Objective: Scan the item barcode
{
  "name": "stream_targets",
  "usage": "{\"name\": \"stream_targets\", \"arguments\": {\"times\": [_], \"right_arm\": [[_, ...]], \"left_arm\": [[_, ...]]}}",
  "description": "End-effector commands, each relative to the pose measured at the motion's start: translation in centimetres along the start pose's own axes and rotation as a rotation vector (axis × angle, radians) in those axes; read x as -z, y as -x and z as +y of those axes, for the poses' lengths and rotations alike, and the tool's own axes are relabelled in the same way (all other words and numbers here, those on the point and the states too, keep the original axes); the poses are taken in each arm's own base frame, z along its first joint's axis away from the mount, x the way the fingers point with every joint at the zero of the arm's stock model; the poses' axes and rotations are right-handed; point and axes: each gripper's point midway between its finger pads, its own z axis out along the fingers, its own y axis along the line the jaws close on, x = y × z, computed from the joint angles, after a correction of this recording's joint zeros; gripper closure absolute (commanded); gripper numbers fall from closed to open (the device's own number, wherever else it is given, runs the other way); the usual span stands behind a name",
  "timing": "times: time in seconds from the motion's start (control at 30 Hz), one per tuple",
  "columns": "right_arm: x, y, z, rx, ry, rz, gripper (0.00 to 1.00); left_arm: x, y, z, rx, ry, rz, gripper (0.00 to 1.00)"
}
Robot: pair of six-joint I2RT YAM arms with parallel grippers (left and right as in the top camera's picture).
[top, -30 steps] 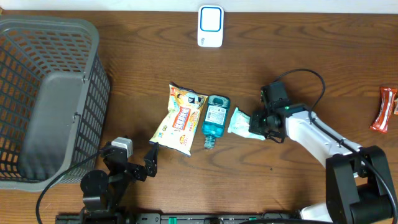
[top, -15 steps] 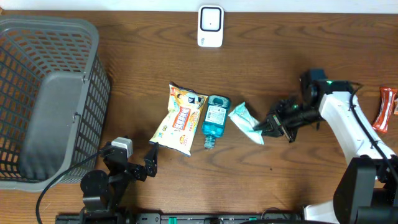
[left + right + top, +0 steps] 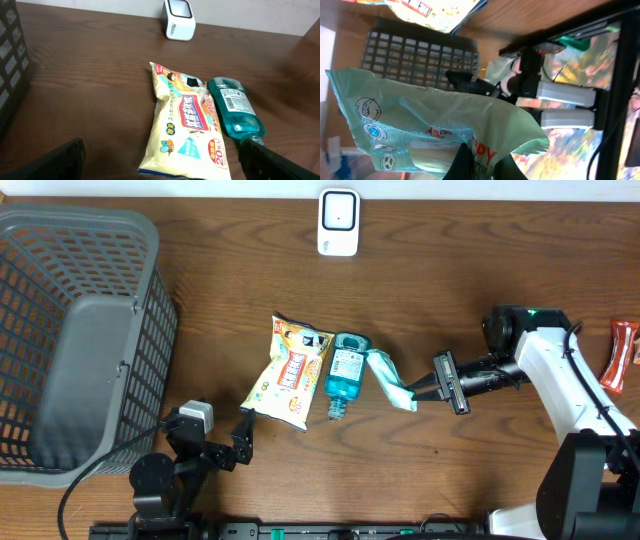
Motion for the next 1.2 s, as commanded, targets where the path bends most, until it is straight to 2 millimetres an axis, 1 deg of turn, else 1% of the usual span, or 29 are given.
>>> {"name": "stream_targets", "arguments": {"times": [0.0, 0.1, 0.2, 0.27, 0.33, 0.43, 0.6, 0.67, 0.8, 0.87, 0.9, 1.0, 1.03, 1.07, 1.17], "right_arm": [[0.4, -1.3, 0.9, 0.001, 0.055, 0.053, 0.99], [0.4, -1.1, 1.1, 0.123, 0.062, 0.044, 0.99], [0.5, -1.9, 1.4, 0.234, 0.092, 0.079, 0.99], [0.6, -2.8, 1.4, 0.226, 0.112, 0.123, 0.99], [0.7, -3.4, 1.4, 0.196, 0.124, 0.149, 0.99], [0.7, -3.4, 1.7, 0.146, 0.133, 0.159, 0.99], [0.7, -2.3, 3.5, 0.068, 0.161, 0.139, 0.99], [0.7, -2.0, 4.2, 0.068, 0.174, 0.133, 0.99], [0.1, -1.8, 4.9, 0.086, 0.169, 0.134, 0.99], [-0.4, -1.4, 5.1, 0.063, 0.156, 0.133, 0.99], [-0.6, -1.0, 5.1, 0.054, 0.146, 0.125, 0.99], [-1.5, 1.8, 5.0, 0.052, 0.104, 0.04, 0.99], [-1.6, 3.0, 5.0, 0.108, 0.091, -0.008, 0.99], [-1.7, 4.2, 5.2, 0.241, 0.078, -0.055, 0.98], [-1.8, 5.3, 6.4, 0.66, 0.084, -0.105, 0.99]], "left_arm": [[-0.2, -1.0, 0.3, -0.005, 0.006, 0.026, 0.02], [-0.2, -1.0, 0.3, -0.004, 0.007, 0.027, 0.02], [-0.2, -1.0, 0.3, -0.005, 0.006, 0.026, 0.02], [-0.2, -1.0, 0.3, -0.005, 0.006, 0.026, 0.02], [-0.2, -1.0, 0.3, -0.005, 0.006, 0.026, 0.02], [-0.2, -1.0, 0.3, -0.005, 0.006, 0.026, 0.02], [-0.2, -1.0, 0.3, -0.005, 0.006, 0.026, 0.02], [-0.2, -1.0, 0.3, -0.005, 0.006, 0.026, 0.02], [-0.2, -1.0, 0.3, -0.005, 0.006, 0.026, 0.02], [-0.2, -1.0, 0.3, -0.005, 0.006, 0.026, 0.02], [-0.2, -1.0, 0.3, -0.005, 0.006, 0.026, 0.02], [-0.2, -1.0, 0.3, -0.005, 0.006, 0.026, 0.02], [-0.2, -1.0, 0.3, -0.005, 0.006, 0.026, 0.02], [-0.2, -1.0, 0.3, -0.005, 0.006, 0.026, 0.02], [-0.2, -1.0, 0.3, -0.005, 0.006, 0.026, 0.02]]}}
